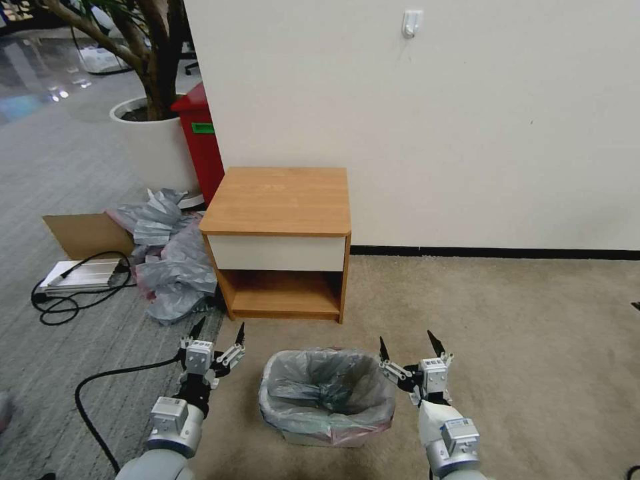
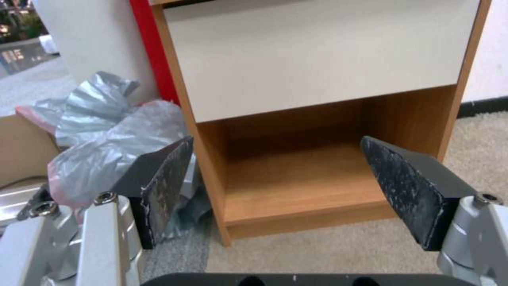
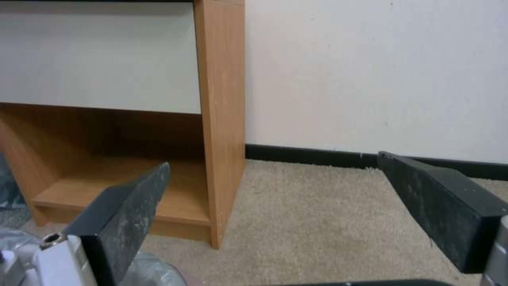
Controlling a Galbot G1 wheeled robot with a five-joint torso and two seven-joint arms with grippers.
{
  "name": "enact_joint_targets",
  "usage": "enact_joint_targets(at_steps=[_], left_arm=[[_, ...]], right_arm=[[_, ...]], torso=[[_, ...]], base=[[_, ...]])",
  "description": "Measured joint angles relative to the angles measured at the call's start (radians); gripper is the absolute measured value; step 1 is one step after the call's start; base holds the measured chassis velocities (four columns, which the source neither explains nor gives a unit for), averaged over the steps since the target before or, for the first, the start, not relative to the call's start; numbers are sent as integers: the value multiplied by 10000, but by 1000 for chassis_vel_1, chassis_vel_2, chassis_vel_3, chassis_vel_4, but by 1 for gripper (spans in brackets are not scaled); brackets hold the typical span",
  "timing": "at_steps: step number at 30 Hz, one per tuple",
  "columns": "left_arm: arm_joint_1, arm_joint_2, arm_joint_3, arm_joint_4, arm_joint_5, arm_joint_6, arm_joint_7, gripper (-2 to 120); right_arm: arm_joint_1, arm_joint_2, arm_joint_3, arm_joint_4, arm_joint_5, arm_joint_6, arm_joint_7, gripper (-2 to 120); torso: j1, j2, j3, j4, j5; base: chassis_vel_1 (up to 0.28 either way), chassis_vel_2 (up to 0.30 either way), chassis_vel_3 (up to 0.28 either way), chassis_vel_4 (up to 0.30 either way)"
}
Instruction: Pick up the garbage bag from the table and place it over the trash can.
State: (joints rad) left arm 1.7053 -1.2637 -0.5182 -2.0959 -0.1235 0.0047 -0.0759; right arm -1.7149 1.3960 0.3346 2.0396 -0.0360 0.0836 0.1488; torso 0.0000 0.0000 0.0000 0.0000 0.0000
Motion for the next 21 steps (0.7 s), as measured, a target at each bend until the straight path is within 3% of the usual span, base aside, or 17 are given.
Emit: enact_joint_targets(at_steps=[21], left_arm=[[-1, 0, 2, -8, -9, 11, -1, 82]], right_arm=[[2, -2, -3, 9, 1, -3, -1, 100]], torso=[[0, 0, 0, 0, 0]], base=[[0, 0, 0, 0]])
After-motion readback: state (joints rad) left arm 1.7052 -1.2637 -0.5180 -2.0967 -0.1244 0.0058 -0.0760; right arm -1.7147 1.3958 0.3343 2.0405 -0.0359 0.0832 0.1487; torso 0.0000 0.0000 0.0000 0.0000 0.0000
